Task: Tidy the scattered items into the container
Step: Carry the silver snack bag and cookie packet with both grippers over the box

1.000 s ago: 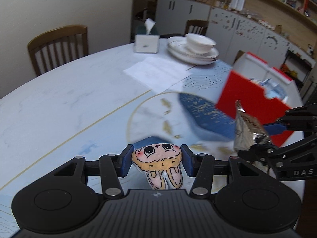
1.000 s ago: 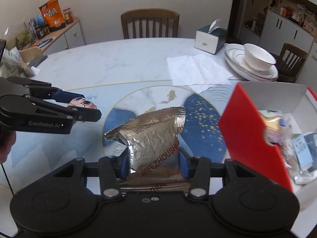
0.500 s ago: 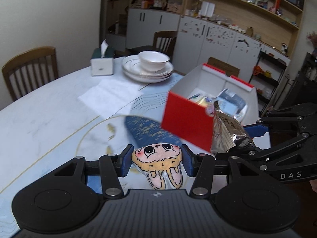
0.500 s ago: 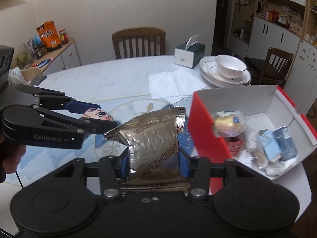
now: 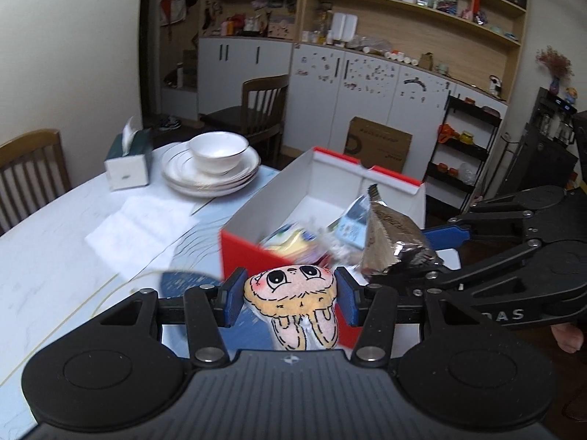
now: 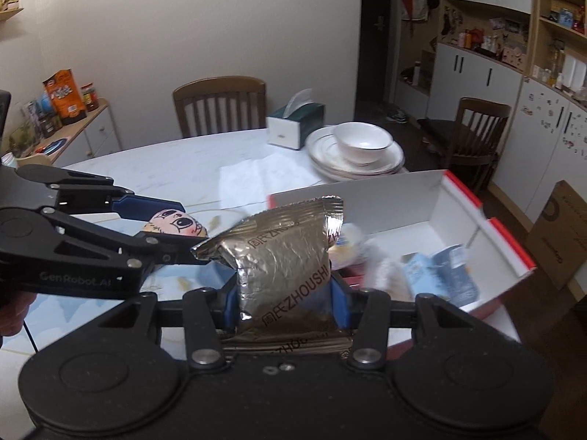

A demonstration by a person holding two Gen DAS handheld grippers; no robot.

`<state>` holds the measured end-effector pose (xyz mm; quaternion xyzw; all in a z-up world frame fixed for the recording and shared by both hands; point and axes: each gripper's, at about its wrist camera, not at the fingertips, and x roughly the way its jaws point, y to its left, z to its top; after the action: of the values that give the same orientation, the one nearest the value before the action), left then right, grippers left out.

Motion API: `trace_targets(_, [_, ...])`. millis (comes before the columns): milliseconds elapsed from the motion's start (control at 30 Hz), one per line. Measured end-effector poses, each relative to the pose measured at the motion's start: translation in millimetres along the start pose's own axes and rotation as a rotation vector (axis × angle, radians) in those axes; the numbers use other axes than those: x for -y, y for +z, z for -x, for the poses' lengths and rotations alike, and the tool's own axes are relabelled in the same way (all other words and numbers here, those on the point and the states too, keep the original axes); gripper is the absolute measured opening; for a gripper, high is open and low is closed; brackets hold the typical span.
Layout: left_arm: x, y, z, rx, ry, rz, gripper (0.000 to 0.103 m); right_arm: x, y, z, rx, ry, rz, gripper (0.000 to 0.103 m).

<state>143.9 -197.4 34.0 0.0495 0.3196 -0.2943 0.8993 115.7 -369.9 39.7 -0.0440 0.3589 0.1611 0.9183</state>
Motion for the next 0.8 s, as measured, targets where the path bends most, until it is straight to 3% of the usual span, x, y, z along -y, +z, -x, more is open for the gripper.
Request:
trace_targets(333, [37,27,-45,-0.021,-0.030,-0.048,0.050,61,6,-9,0.002,-0.070,-0.037,0.047])
trace_targets(800, [61,47,-109,-0.094,-0.025,-0.068,0.050,131,21,-56,-0.064,-0.115,-0.109,0.047])
